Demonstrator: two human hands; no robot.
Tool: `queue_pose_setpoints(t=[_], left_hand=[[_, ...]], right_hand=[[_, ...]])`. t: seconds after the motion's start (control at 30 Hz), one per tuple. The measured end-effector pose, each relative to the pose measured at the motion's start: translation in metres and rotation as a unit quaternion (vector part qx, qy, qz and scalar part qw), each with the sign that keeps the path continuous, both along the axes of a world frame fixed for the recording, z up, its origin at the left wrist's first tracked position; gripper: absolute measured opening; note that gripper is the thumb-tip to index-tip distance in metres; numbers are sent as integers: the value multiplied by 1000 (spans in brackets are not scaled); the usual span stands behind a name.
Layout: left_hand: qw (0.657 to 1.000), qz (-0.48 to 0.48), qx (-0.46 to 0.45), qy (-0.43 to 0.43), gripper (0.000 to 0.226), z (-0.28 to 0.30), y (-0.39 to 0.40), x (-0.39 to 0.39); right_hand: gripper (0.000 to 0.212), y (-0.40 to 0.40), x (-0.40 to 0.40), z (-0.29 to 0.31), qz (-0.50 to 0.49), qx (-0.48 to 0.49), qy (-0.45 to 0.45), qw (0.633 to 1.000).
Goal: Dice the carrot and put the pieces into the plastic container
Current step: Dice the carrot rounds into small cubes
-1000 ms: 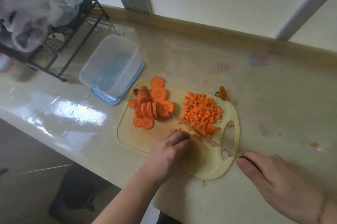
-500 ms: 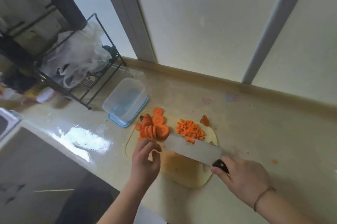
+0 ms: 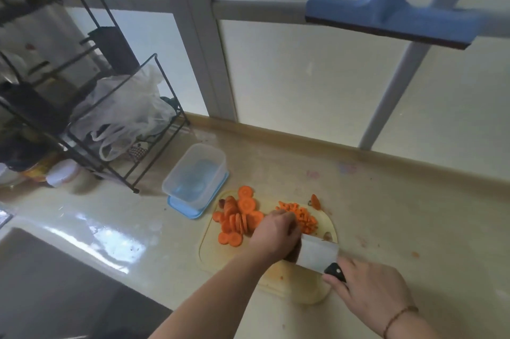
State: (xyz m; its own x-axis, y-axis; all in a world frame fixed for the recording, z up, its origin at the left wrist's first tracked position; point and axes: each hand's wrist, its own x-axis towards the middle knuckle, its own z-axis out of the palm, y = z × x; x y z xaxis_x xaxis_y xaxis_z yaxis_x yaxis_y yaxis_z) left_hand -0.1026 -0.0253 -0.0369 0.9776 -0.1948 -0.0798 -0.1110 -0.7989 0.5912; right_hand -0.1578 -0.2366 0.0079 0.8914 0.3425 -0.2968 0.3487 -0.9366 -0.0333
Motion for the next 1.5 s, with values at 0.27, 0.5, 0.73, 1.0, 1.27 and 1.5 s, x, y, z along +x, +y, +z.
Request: queue_pose_setpoints(t=[0.27, 0.5, 0.73, 1.0, 1.27, 1.5], left_hand=[[958, -168, 231, -7, 31, 10, 70, 37], [929, -239, 278, -38, 36, 4, 87, 37], [949, -216, 197, -115, 56, -8, 87, 30], [973, 17, -44, -228, 32, 4, 86, 10], [951, 240, -81, -178, 41, -36, 66, -107], [923, 361, -40, -126, 33, -59, 42, -153]], right_hand=[[123, 7, -20, 9, -53, -15, -17, 998], [132, 12, -29, 16, -110, -25, 1, 994], [131, 8, -32, 14, -118, -1, 1, 993], [112, -16, -40, 2, -165, 100, 25, 981], [84, -37, -34, -29, -174, 219, 149, 949], [36, -18, -19, -36, -37, 251, 267, 930]])
